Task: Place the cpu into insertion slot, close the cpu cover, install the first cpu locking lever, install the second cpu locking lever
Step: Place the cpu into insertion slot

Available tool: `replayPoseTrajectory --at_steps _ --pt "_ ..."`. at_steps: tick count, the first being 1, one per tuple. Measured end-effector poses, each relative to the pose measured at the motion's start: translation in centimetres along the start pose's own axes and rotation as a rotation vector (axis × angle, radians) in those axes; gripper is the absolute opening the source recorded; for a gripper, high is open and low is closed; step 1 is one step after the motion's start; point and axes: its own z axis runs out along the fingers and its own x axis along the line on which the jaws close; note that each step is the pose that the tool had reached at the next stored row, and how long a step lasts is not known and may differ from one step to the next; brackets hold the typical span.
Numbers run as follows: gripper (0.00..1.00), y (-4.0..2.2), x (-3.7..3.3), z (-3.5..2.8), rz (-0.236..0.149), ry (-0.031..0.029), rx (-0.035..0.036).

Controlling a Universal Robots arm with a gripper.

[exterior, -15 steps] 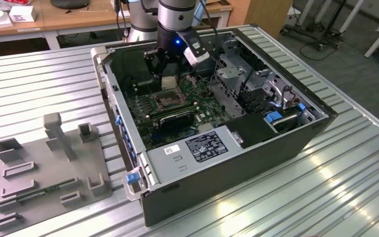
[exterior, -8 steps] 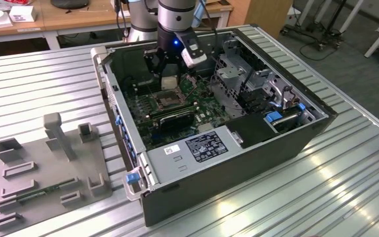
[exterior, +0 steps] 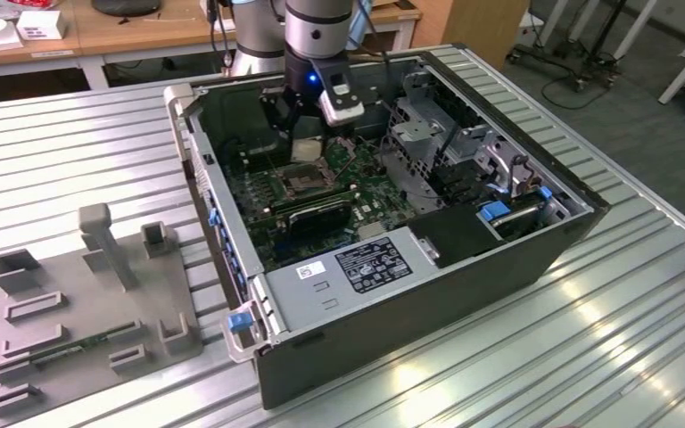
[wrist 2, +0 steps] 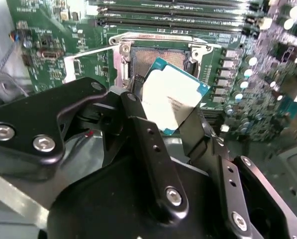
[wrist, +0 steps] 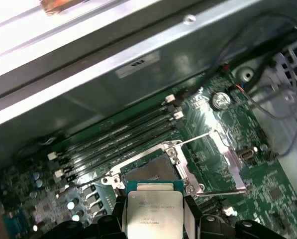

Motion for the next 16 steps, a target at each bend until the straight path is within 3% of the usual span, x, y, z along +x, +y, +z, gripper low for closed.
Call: replayPoseTrajectory --at_steps 16 --pt "0.54 -0.03 0.0 0.31 0.29 -0.026 -0.0044"
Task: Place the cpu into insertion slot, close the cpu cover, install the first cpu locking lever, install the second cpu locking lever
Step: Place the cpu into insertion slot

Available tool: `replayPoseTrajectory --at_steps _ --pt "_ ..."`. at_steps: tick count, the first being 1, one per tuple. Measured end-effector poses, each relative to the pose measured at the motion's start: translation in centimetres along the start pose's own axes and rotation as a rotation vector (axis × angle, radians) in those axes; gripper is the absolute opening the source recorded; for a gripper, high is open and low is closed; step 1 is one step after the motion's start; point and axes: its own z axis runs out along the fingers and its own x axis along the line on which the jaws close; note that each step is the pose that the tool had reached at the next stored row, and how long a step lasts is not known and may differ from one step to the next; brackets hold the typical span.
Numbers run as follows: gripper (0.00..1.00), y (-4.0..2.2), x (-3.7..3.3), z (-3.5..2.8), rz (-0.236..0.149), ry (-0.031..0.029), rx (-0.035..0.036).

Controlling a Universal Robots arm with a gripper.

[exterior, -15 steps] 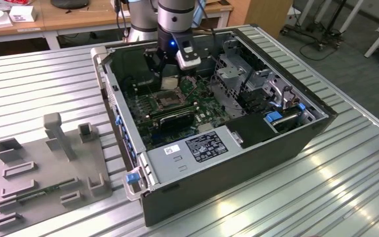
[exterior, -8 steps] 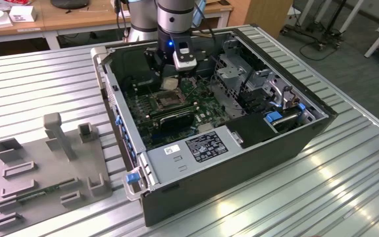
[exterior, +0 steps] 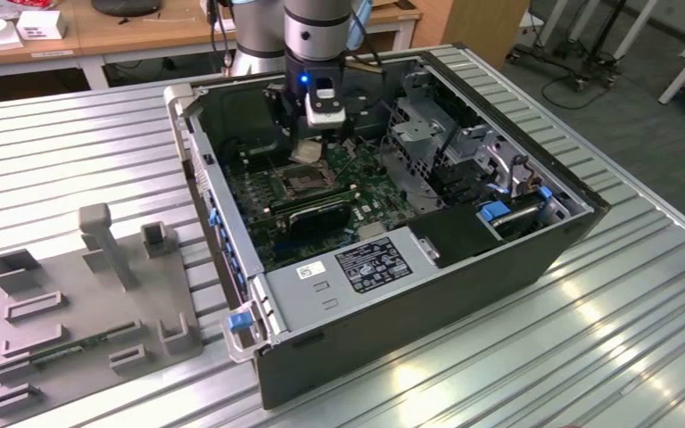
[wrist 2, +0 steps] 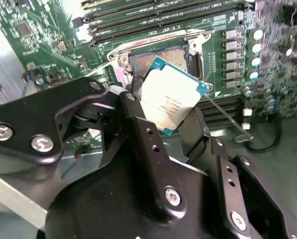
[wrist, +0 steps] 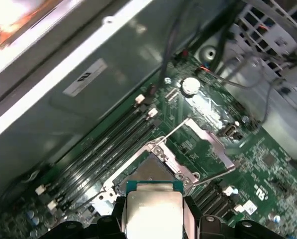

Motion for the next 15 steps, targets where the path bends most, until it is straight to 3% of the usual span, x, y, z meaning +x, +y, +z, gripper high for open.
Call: replayPoseTrajectory --at_steps 15 --pt "0.54 -0.02 0.0 0.17 0.271 -0.0243 -0.0041"
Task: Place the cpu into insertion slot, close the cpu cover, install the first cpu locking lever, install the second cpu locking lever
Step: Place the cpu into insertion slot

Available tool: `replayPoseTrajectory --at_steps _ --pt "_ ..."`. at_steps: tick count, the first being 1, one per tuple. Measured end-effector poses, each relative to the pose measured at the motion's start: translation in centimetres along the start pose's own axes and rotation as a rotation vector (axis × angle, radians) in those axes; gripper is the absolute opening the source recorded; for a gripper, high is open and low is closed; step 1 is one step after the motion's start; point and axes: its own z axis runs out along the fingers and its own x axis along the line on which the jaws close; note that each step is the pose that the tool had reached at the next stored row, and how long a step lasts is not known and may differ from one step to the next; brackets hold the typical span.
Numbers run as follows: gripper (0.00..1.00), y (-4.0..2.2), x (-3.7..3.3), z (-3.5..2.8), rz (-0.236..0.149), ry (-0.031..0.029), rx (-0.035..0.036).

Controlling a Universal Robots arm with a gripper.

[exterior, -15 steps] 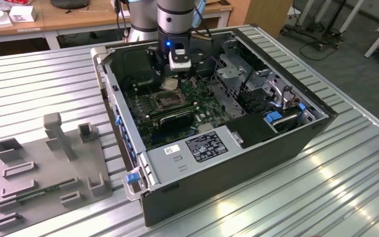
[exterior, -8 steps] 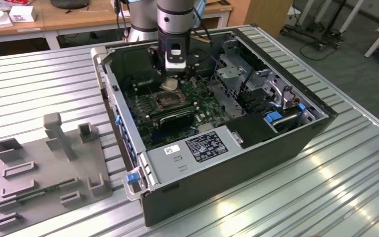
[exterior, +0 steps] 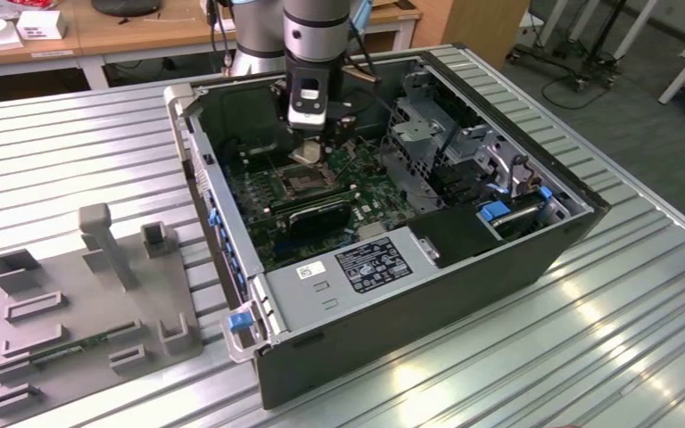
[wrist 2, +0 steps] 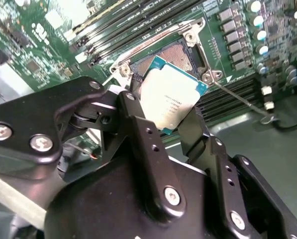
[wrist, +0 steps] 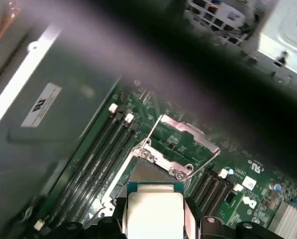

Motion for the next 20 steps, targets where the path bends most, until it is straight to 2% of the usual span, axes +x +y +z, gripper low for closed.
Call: replayPoseTrajectory --at_steps 6,13,15,20 --pt "0.54 0.0 0.0 0.03 0.096 -0.0092 -0.0011" --pt "0.54 0.0 0.0 0.03 0.101 -0.0098 -0.0011" --pt "0.54 0.0 0.01 0.05 0.114 -0.0109 -0.0014" --pt "0.54 -0.01 0.0 0.14 0.203 -0.0189 -0.0026"
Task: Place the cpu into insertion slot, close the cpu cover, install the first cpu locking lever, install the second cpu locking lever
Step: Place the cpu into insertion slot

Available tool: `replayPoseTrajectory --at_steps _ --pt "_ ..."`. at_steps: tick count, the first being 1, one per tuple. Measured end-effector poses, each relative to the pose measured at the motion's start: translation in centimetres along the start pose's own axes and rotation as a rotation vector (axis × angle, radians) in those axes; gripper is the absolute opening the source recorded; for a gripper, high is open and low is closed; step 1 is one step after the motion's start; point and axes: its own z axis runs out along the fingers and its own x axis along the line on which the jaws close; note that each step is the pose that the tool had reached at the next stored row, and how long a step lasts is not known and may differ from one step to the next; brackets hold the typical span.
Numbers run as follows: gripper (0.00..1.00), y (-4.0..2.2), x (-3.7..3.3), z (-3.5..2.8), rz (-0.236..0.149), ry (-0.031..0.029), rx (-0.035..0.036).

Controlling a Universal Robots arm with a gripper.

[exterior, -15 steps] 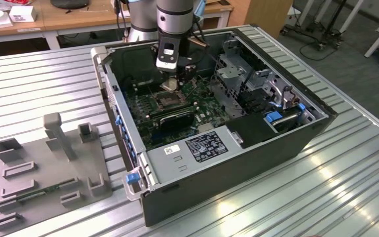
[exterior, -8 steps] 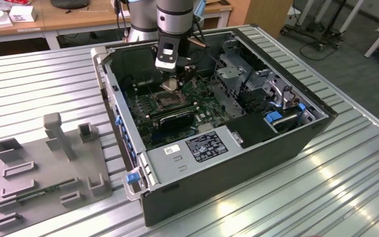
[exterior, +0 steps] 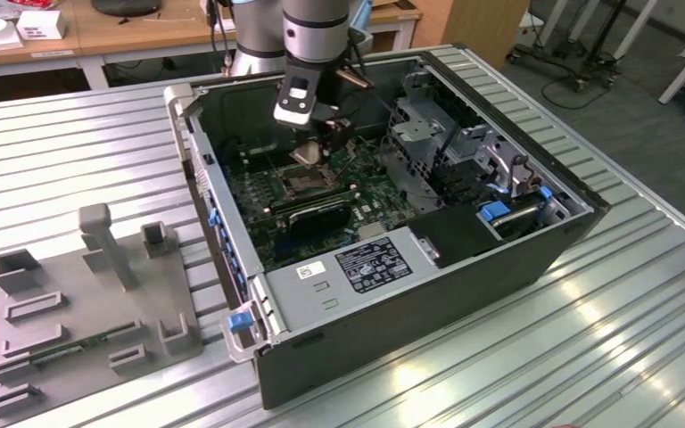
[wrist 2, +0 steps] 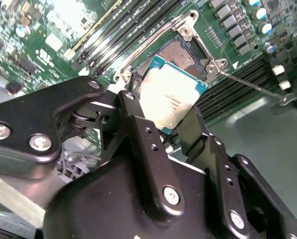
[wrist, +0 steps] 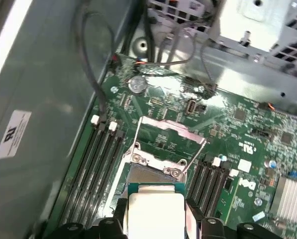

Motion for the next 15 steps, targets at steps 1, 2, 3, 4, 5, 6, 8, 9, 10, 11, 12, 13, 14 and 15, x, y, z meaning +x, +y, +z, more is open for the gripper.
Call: replayPoseTrajectory --at_steps 1,2,3,4,5,6,8,9,10,11,12,13,14,15 --pt "0.54 0.0 0.0 0.02 0.018 -0.0016 -0.0003" --pt "0.54 0.0 0.0 0.05 0.036 -0.0031 -0.0006" --pt "0.54 -0.01 0.0 0.07 0.054 -0.0047 -0.0008" --pt "0.54 -0.01 0.0 0.09 0.072 -0.0064 -0.001" --pt "0.54 -0.01 0.0 0.11 0.09 -0.008 -0.0013" --pt "0.54 -0.01 0.0 0.13 0.108 -0.0097 -0.0016" --pt "0.54 -0.02 0.0 0.17 0.145 -0.0129 -0.0021" --pt "0.54 -0.02 0.0 0.19 0.163 -0.0145 -0.0024" --pt "0.54 -0.02 0.0 0.21 0.18 -0.016 -0.0027" --pt "0.54 -0.02 0.0 0.23 0.198 -0.0177 -0.0029" --pt "0.54 -0.02 0.0 0.25 0.216 -0.0192 -0.0032" --pt "0.54 -0.02 0.0 0.27 0.235 -0.021 -0.0035" --pt "0.54 -0.03 0.0 0.29 0.253 -0.0226 -0.0037" --pt "0.54 -0.03 -0.01 0.31 0.271 -0.0242 -0.004"
